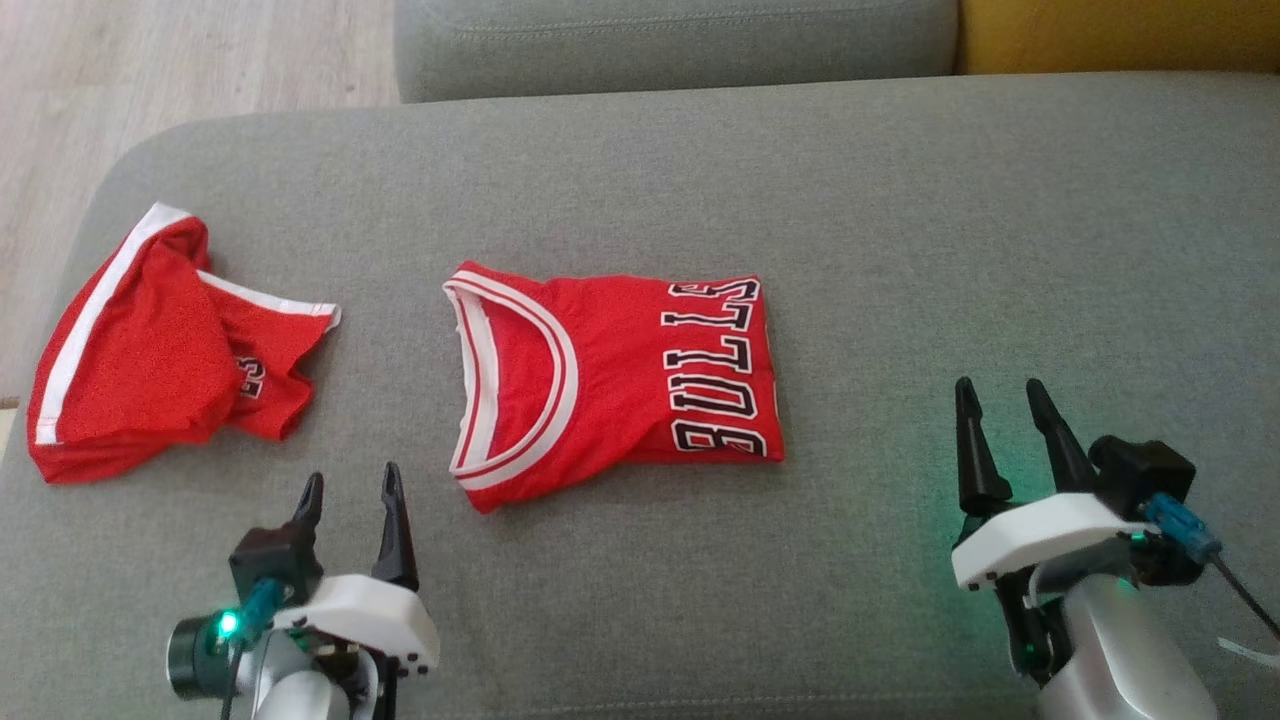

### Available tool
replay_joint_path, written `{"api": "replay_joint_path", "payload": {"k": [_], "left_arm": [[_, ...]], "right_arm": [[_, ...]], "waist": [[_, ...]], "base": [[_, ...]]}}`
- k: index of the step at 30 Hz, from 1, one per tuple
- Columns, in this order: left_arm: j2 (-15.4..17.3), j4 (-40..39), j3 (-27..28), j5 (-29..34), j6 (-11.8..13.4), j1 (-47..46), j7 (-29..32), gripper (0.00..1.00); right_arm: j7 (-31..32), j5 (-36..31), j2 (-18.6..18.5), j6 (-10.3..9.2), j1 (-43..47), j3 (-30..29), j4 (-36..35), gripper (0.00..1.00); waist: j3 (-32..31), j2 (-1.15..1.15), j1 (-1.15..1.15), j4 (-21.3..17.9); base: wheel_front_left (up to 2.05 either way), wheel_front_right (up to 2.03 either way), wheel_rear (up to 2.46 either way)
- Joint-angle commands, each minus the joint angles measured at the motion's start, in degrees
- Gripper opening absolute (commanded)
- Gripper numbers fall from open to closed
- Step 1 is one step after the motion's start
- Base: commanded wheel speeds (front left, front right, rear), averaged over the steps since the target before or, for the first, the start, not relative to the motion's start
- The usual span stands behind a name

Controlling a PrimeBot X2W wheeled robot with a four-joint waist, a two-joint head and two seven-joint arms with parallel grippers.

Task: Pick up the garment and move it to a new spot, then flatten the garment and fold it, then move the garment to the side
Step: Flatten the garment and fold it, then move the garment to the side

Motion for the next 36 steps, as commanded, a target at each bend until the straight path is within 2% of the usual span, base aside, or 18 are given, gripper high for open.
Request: {"api": "replay_joint_path", "payload": {"k": [1,8,13,19,24,29,33,34,35,36], "left_arm": [[0.47,-2.17,2.14,1.16,0.55,-0.8,-0.7,1.0],[0.47,-2.53,1.87,1.49,0.71,-0.16,-0.7,1.0],[0.47,-2.83,0.61,1.31,0.33,-1.36,-0.7,1.0],[0.47,-1.92,-3.06,0.38,-0.26,-3.44,-0.7,1.0],[0.47,-1.9,-5.86,-1.12,0.33,-4.51,-0.7,1.0],[0.47,-2.06,-6.44,-2.63,0.97,-4.79,-0.7,1.0],[0.47,-2.29,-6.48,-3.09,1.03,-4.74,-0.7,1.0],[0.47,-2.4,-6.12,-3.52,1.35,-4.65,-0.7,1.0],[0.47,-2.56,-5.8,-3.79,1.58,-4.58,-0.7,1.0],[0.47,-2.7,-5.61,-3.85,1.62,-4.54,-0.7,1.0]], "right_arm": [[-0.77,-1.04,0.3,0.37,-0.75,1.5,-2.08,1.0],[-0.77,-1.1,0.3,0.37,-0.11,1.54,-2.55,1.0],[-0.77,-1.89,0.3,0.37,-1.08,3.18,-2.67,1.0],[-0.76,-3.22,0.3,0.37,-4.64,6.5,-1.3,1.0],[0.27,-4.11,0.3,0.37,-7.64,8.23,1.02,1.0],[2.47,-3.74,0.3,0.37,-9.42,7.03,4.96,1.0],[3.75,-4.29,0.3,0.37,-10.12,5.57,8.83,1.0],[3.98,-4.36,0.3,0.37,-10.12,5.48,9.5,0.94],[4.26,-4.21,0.3,0.37,-10.11,5.6,10.09,0.76],[4.44,-3.87,0.3,0.37,-10.16,5.83,10.57,0.19]], "waist": [[-0.4,0.0,0.0,-0.25],[-0.32,0.0,0.0,-0.25],[1.78,0.0,0.0,1.32],[4.61,0.0,0.0,6.02],[5.92,0.0,0.0,10.92],[6.69,0.0,0.0,14.93],[7.36,0.0,0.0,16.3],[7.46,0.0,0.0,16.24],[7.57,0.0,0.0,16.06],[7.74,0.0,0.0,15.76]], "base": [[0.0,0.0,0.0],[0.0,0.0,0.0],[0.0,0.0,0.0],[0.0,0.0,0.0],[0.0,0.0,0.0],[0.0,0.0,0.0],[0.0,0.0,0.0],[0.0,0.0,0.0],[0.0,0.0,0.0],[0.0,0.0,0.0]]}}
